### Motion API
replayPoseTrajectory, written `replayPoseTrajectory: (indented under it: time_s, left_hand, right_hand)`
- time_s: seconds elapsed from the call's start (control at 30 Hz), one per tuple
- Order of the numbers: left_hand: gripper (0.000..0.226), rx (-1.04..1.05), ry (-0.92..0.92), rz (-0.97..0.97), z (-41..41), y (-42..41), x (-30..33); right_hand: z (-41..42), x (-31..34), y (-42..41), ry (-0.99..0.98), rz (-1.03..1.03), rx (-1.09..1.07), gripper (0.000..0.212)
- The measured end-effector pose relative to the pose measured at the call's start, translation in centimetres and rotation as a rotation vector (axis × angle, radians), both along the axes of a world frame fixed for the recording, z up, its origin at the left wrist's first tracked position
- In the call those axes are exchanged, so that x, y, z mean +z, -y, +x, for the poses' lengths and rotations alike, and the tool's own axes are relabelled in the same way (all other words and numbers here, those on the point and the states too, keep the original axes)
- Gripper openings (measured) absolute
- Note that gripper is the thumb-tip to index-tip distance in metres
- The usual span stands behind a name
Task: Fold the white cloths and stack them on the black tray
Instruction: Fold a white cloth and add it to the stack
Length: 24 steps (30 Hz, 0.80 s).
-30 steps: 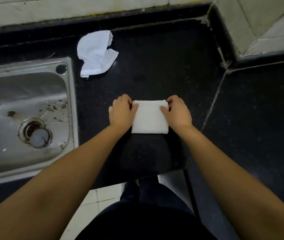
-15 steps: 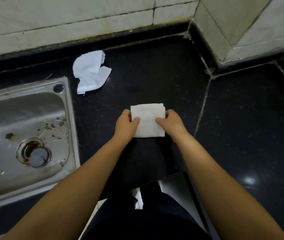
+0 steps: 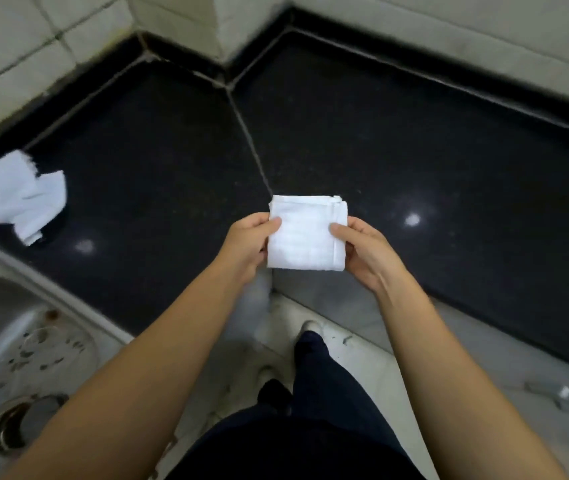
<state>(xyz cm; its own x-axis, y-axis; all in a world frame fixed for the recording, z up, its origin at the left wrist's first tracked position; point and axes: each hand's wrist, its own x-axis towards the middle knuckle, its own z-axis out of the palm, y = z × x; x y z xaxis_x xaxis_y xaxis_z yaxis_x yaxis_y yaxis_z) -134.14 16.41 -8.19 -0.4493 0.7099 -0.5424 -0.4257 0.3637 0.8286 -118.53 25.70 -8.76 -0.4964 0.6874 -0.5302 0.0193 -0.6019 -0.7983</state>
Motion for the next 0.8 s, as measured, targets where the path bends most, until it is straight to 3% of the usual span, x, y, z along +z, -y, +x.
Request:
replayPoseTrajectory:
  time_s: [0.4,0.67,0.8]
  left_hand:
    - [0.008,-0.788,-0.008,0.033,32.8,-3.4,1.0]
    - [0.014,-1.117,0.01,0.007,60.9,1.4,0.8]
    - [0.011,-1.233,0.017,0.031,71.2,2.1,2.2]
  right_hand:
    - [34.3,0.2,11.2,0.046,-0.006,-0.858,0.01]
    - [59.1,1.5,20.8,0.093,-0.014,-1.234,0.015]
    - [68.6,3.2,23.1,0.122,0.021,-1.326,0.013]
